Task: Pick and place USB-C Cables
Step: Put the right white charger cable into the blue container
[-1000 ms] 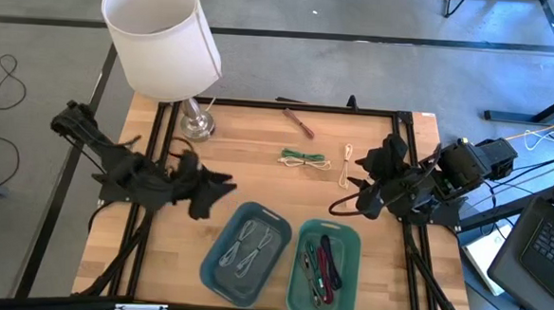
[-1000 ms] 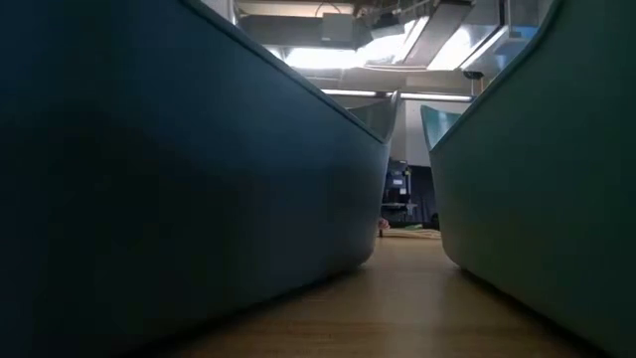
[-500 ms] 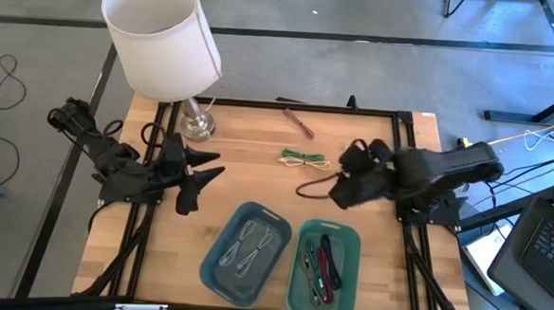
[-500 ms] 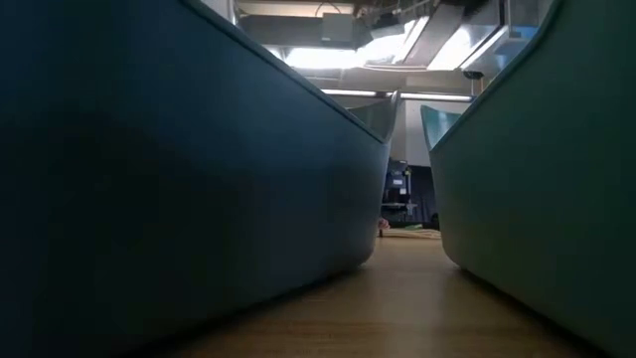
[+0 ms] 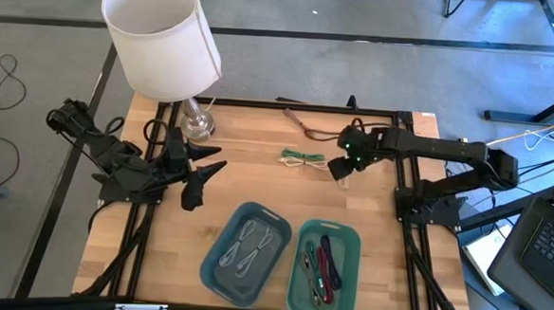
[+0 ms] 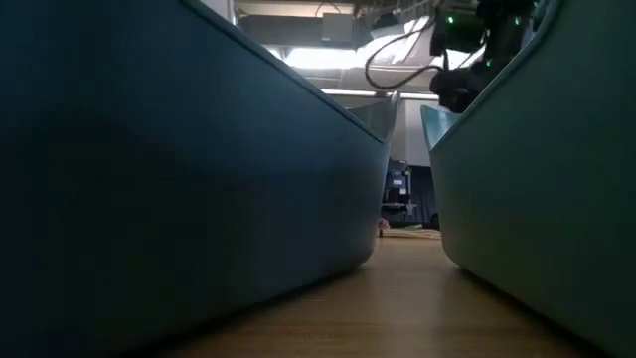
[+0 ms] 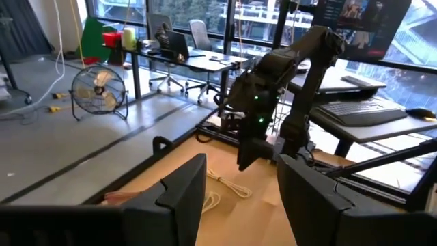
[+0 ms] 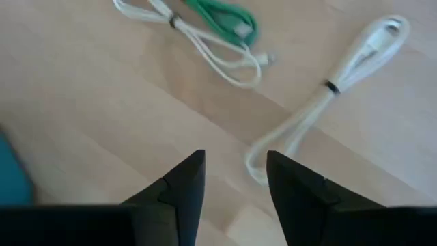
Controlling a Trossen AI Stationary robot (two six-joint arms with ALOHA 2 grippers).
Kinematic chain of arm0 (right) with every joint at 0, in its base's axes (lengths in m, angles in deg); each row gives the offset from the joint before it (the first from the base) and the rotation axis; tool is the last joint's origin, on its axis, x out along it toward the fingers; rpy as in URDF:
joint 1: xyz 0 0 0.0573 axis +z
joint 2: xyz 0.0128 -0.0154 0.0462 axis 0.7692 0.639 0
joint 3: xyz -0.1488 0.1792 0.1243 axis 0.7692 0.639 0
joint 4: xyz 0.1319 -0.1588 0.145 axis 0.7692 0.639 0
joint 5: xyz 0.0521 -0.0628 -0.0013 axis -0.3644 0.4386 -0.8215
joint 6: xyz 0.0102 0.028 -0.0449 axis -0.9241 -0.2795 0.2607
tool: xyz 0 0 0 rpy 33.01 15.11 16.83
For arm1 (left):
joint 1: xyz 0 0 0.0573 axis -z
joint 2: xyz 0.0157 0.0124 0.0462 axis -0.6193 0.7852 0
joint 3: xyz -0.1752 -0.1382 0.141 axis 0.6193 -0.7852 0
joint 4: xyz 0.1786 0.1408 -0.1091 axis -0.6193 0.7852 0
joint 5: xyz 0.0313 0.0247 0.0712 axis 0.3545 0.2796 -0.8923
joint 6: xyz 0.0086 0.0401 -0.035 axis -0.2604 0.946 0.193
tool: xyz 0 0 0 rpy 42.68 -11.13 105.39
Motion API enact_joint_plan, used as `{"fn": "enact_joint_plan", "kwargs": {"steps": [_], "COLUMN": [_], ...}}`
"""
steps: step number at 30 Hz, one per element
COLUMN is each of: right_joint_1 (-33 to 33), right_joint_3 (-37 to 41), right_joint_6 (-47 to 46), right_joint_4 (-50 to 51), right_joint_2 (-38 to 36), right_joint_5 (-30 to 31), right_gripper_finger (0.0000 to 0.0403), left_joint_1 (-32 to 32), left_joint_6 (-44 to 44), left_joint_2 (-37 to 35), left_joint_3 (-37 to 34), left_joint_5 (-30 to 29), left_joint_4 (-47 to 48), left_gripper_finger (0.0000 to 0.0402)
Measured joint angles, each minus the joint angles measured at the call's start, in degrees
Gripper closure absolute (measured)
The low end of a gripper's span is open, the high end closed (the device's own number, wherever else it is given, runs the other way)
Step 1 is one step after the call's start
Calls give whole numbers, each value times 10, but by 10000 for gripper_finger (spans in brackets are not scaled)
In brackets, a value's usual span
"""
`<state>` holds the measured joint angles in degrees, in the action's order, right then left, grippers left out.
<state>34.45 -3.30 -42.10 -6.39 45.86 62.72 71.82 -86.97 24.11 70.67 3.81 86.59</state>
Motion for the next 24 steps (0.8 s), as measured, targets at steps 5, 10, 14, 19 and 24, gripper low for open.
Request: {"fn": "enact_joint_plan", "kwargs": {"steps": [5, 10, 14, 19, 24], "right_joint_1": [-44, -75, -92, -107, -114], "right_joint_3": [44, 75, 96, 117, 141], "right_joint_6": [-7, -13, -27, -28, -42], "right_joint_4": [-17, -36, -76, -137, -165], "right_joint_2": [-9, -8, -8, -8, 12], "right_joint_5": [17, 16, 14, 14, 18], "right_gripper_finger": [236, 208, 168, 110, 93], "left_joint_1": [0, 0, 0, 0, 0], "left_joint_6": [45, 91, 100, 71, 70], "left_joint_2": [0, 0, 0, 0, 0], "left_joint_3": [0, 0, 0, 0, 0], "left_joint_5": [-9, -41, -66, -70, -70], "left_joint_4": [0, 0, -1, -5, -5], "left_gripper_finger": [229, 229, 229, 229, 229]}}
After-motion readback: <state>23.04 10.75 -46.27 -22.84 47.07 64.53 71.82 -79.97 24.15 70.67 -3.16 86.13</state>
